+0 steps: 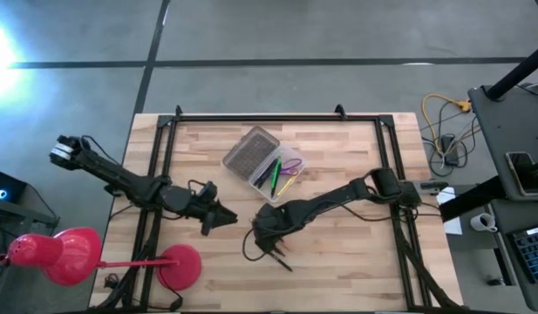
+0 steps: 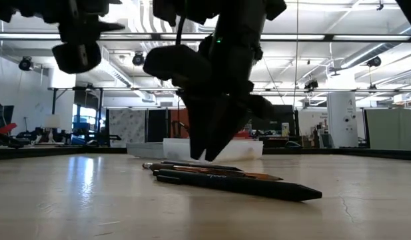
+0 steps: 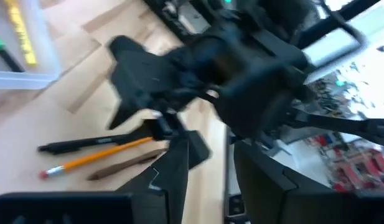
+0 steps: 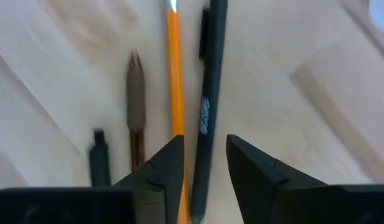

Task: Pick & place school supplies into a supply box
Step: Put the black pen into the supply box

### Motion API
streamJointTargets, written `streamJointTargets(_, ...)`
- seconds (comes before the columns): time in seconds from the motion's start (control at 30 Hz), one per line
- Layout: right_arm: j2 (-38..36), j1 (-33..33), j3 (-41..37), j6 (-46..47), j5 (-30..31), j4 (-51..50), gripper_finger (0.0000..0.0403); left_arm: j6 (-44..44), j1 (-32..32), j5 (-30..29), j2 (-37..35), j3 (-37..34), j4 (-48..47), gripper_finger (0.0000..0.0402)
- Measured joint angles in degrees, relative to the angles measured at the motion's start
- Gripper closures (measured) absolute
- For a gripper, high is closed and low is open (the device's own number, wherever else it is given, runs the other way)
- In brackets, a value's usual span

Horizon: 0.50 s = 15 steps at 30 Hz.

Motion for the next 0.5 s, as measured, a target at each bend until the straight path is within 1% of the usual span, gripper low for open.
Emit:
streamJointTargets(0.13, -0.01, -1.12, -0.22, 0.16, 0.32, -0.34, 0.0311, 0.30, -1.91, -1.41, -1.45, -0.02, -0.08, 0.0288)
streamJointTargets(0.27, 0.50, -2.01, -0.28, 0.70, 0.41, -0.27, 0.0318, 1.48, -2.79, -2.00, -2.92, -0.02, 0.13, 0.0289)
streamJointTargets(0.37, 1.53, -2.16, -0.23, 0.77, 0.33, -0.70, 0.0317, 3.29, -3.48, -2.07, -4.61, -0.02, 0.40, 0.0289)
streamJointTargets(0.5, 2.07, -1.87, -0.04, 0.89, 0.20, -0.64, 0.0307, 7.99, -4.66, -2.06, -7.19, -0.02, 2.75, 0.0289)
